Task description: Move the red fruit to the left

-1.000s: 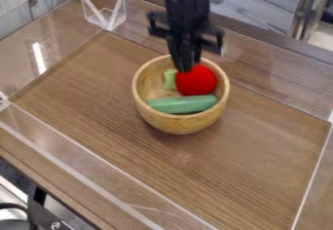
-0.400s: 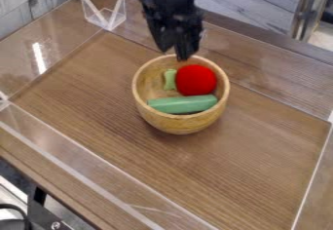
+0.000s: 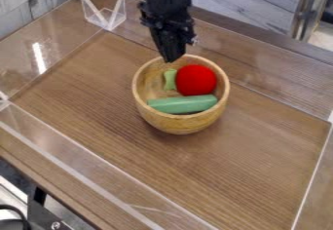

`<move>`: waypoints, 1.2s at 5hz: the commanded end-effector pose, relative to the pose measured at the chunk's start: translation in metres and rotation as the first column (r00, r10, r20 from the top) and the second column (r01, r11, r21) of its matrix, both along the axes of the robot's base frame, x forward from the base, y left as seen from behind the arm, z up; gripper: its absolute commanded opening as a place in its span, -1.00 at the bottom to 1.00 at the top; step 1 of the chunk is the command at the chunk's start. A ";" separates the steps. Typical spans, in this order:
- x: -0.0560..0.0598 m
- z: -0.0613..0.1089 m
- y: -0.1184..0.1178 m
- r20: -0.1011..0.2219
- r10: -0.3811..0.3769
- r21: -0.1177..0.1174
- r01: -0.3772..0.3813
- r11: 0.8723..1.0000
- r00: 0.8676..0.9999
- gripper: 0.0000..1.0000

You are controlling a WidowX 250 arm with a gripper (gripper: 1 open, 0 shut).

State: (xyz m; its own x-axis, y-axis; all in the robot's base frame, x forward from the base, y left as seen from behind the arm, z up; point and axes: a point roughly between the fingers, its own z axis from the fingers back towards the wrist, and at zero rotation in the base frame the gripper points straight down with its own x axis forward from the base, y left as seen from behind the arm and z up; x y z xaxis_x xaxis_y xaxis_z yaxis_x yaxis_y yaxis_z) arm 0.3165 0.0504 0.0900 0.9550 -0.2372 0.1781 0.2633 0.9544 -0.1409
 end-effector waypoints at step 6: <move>-0.004 0.002 -0.015 0.024 -0.011 0.014 0.010 1.000 1.000 1.00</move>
State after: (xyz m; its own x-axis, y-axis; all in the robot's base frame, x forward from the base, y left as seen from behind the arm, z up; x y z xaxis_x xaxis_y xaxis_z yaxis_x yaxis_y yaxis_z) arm 0.3084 0.0361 0.0833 0.9553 -0.2424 0.1693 0.2665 0.9539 -0.1383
